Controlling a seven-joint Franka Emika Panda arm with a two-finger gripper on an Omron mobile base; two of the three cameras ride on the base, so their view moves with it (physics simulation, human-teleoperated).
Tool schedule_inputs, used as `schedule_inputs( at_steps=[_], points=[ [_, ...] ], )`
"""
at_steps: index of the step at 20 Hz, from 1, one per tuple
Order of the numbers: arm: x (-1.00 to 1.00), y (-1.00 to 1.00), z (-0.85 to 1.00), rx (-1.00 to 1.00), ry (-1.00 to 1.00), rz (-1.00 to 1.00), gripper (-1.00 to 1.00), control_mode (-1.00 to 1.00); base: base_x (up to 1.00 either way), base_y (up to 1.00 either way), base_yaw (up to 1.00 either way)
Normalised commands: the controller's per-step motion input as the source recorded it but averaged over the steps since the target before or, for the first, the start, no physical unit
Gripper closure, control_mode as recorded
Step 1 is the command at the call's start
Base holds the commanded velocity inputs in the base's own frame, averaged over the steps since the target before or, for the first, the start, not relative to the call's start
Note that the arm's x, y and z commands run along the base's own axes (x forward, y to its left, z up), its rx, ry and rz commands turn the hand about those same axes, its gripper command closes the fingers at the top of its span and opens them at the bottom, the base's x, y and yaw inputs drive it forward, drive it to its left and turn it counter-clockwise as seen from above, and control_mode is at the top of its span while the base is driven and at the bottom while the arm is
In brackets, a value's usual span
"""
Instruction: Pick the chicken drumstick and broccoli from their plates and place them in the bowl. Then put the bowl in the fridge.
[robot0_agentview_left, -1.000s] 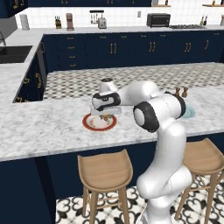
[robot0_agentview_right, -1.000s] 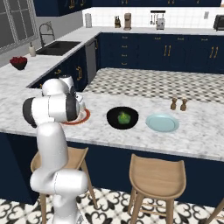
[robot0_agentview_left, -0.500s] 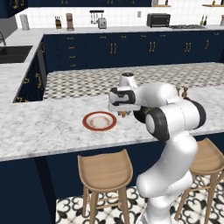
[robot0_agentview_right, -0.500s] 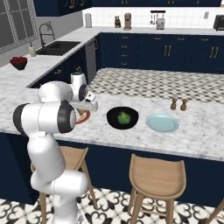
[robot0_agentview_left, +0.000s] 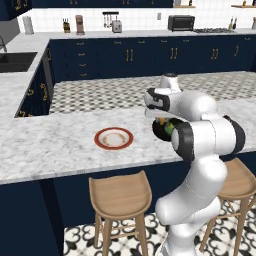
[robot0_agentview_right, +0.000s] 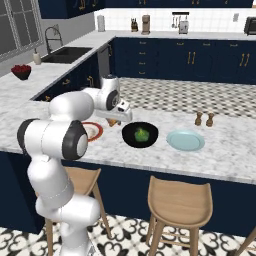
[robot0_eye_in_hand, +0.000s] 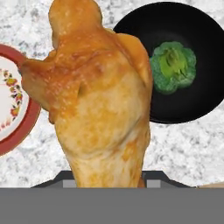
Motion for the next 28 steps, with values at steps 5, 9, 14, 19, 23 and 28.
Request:
schedule_inputs(
  at_steps=[5,9,14,19,23,28],
  points=[
    [0.27,-0.85,-0.05,0.00,0.00,0.00,1.00,-1.00,0.00,0.00,0.00],
    [0.36,-0.44,-0.34,0.00,0.00,0.00,1.00,-1.00,0.00,0.00,0.00],
    [0.18,-0.33,-0.49,0.00,0.00,0.00,1.00,-1.00,0.00,0.00,0.00],
    [0.08,-0.08,-0.39,0.00,0.00,0.00,1.00,-1.00,0.00,0.00,0.00],
    [0.13,0.00,-0.21,0.00,0.00,0.00,1.00,-1.00,0.00,0.00,0.00],
    [0.17,0.00,-0.16,0.00,0.00,0.00,1.00,-1.00,0.00,0.00,0.00]
  ],
)
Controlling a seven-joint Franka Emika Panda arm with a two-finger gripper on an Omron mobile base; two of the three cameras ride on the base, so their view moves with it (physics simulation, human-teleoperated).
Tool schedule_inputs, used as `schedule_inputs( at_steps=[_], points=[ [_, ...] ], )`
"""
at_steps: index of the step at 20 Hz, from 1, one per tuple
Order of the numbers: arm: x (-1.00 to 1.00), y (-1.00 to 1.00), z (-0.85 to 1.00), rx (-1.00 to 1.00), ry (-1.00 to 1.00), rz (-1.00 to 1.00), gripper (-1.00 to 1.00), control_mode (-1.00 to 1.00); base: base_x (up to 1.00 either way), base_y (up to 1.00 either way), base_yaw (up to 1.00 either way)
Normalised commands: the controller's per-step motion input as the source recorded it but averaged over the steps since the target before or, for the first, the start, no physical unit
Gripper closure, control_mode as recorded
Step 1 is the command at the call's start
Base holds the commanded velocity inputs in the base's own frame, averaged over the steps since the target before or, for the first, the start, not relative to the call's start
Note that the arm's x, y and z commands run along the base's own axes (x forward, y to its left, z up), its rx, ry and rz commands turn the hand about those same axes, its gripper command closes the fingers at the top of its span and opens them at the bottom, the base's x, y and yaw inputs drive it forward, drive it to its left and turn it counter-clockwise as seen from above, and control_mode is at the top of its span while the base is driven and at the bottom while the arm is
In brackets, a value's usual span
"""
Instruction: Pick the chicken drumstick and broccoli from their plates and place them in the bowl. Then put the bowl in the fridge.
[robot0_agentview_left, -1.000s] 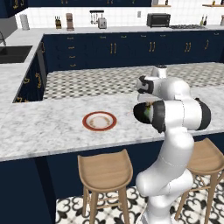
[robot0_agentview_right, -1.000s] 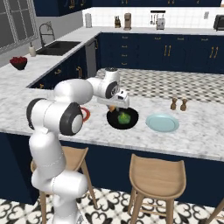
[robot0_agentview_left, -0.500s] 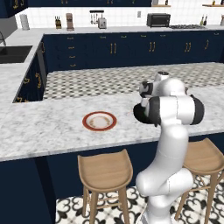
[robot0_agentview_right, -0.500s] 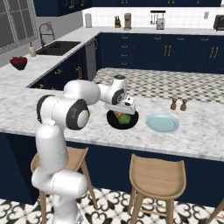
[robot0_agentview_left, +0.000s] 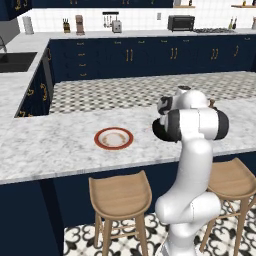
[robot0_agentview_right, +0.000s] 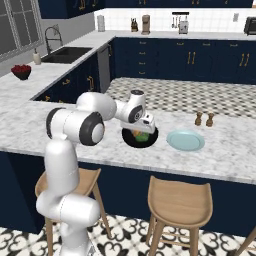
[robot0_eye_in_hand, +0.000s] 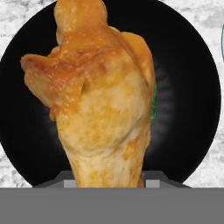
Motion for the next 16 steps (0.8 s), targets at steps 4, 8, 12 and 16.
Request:
schedule_inputs(
  at_steps=[4,8,12,16],
  points=[
    [0.06,-0.01,-0.23,0.00,0.00,0.00,1.00,-1.00,0.00,0.00,0.00],
    [0.13,-0.01,-0.22,0.00,0.00,0.00,1.00,-1.00,0.00,0.00,0.00],
    [0.14,-0.01,-0.12,0.00,0.00,0.00,1.00,-1.00,0.00,0.00,0.00],
    [0.07,0.00,-0.02,0.00,0.00,0.00,-1.00,-1.00,0.00,0.00,0.00]
  ],
)
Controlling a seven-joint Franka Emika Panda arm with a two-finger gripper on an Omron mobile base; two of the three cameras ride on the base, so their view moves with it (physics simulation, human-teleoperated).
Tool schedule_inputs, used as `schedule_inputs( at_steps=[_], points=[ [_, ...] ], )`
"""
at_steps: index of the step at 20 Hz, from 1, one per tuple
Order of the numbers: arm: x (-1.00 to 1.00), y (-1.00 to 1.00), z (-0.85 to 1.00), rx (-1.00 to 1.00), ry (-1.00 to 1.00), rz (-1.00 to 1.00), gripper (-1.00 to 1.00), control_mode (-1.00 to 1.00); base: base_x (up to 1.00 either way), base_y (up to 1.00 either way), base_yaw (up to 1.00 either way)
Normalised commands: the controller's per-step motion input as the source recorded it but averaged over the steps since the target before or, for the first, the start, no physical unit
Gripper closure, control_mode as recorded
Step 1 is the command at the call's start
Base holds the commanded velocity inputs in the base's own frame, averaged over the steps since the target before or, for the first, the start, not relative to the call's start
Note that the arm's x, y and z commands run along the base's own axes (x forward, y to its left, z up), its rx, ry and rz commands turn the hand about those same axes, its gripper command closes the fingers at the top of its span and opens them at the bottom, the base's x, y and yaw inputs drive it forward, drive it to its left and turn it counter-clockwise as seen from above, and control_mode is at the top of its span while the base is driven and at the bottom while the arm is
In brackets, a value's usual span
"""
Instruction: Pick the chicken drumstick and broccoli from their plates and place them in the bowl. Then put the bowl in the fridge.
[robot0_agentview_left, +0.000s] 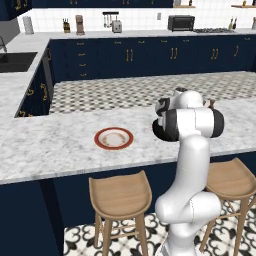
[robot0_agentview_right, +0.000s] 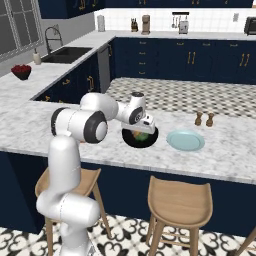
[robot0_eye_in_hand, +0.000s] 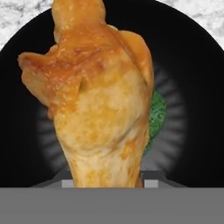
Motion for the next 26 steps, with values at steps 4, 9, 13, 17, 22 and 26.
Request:
schedule_inputs(
  at_steps=[4,9,13,17,22,26],
  points=[
    [0.00,0.00,0.00,0.00,0.00,0.00,-1.00,-1.00,0.00,0.00,0.00],
    [-0.13,0.00,0.01,0.00,-0.01,0.00,-1.00,-1.00,0.00,0.00,0.00],
    [-0.37,-0.01,0.25,0.00,-0.14,0.00,-1.00,-1.00,0.00,0.00,0.00],
    [-0.41,0.09,0.20,-0.05,-0.14,0.00,-1.00,-1.00,0.00,0.00,0.00],
    [-0.16,0.04,0.00,-0.02,-0.01,-0.03,-1.00,-1.00,0.00,0.00,0.00],
    [-0.14,-0.31,0.00,0.02,0.01,-0.36,-1.00,-1.00,0.00,0.00,0.00]
  ],
)
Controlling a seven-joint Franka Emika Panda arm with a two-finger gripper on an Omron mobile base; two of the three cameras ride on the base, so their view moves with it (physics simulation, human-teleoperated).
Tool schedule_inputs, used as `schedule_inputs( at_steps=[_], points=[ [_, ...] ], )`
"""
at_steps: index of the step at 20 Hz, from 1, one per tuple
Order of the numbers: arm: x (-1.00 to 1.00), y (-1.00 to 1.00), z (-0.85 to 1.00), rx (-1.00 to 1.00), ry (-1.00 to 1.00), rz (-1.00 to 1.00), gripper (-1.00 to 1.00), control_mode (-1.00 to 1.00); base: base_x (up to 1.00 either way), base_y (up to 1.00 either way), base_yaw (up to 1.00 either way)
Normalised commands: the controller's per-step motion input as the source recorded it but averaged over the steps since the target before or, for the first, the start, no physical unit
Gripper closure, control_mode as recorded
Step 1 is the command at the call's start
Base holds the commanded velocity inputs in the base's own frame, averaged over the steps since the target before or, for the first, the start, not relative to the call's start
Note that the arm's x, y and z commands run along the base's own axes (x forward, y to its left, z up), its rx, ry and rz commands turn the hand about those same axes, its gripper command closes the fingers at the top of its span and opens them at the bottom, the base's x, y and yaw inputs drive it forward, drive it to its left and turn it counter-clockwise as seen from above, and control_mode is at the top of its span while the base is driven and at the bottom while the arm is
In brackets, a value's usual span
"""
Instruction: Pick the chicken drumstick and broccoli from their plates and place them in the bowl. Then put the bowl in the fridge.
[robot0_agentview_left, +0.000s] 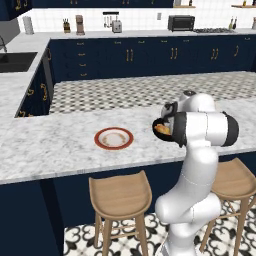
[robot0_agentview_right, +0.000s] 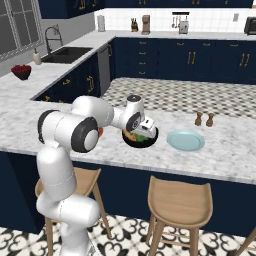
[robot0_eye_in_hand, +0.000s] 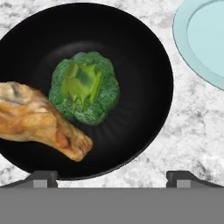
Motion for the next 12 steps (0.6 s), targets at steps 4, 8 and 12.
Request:
schedule_inputs(
  at_steps=[4,8,12],
  points=[
    [-0.01,-0.35,0.08,0.08,0.10,-0.38,-1.00,-1.00,0.00,0.00,0.00],
    [0.13,-0.34,0.00,0.16,0.18,-0.12,-1.00,-1.00,0.00,0.00,0.00],
    [0.51,-0.26,-0.04,0.16,0.17,-0.01,-1.00,-1.00,0.00,0.00,0.00]
  ],
)
